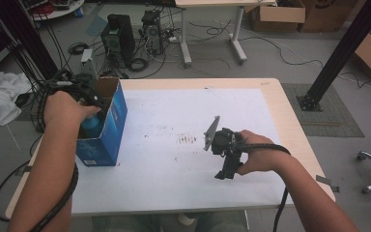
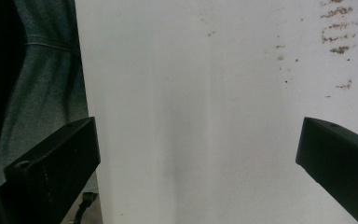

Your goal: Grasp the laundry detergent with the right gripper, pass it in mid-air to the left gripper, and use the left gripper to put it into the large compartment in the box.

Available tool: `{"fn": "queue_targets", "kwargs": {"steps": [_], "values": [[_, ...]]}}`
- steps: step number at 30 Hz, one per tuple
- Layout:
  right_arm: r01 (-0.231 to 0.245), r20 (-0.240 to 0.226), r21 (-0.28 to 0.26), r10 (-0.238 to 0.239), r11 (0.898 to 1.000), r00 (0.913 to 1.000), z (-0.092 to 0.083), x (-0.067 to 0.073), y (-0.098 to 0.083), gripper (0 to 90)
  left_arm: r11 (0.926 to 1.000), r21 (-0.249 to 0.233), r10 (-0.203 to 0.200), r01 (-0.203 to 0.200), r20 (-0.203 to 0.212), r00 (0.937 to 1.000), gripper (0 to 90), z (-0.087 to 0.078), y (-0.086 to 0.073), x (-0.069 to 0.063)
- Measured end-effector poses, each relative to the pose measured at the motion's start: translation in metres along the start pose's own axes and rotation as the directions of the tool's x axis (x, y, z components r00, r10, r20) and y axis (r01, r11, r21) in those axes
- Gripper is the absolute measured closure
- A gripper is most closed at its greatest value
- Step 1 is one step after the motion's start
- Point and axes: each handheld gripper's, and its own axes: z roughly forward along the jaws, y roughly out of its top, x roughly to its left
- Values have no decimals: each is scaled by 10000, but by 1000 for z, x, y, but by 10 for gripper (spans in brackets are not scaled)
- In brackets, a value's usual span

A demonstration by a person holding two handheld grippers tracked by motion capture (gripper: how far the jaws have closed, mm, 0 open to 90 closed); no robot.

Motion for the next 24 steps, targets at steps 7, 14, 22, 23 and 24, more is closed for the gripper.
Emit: {"fn": "queue_targets", "kwargs": {"steps": [7, 14, 22, 23, 24], "values": [[-2, -56, 51, 2, 10000, 10000, 0, 0, 2, 0, 9997, -97, 242, -242, -26, 9997, 241, -16, 0, 2], [-54, -39, 41, 54, 10000, 10000, 0, -1, 2, 0, 9964, -219, 818, -816, 79, 9966, 178, -31, 0, -2], [-56, -69, 29, 57, 10000, 10000, 1, -1, 2, 0, 9929, -330, 1149, -1146, 72, 9934, 152, -46, -3, -6], [-58, -75, 20, 58, 10000, 10000, 1, -1, 2, 0, 9930, -319, 1139, -1137, 57, 9935, 145, -48, -3, -7], [-65, -82, 14, 65, 10000, 9999, 0, -1, 2, 0, 9922, -359, 1193, -1192, 20, 9929, 138, -50, -3, -7]]}}
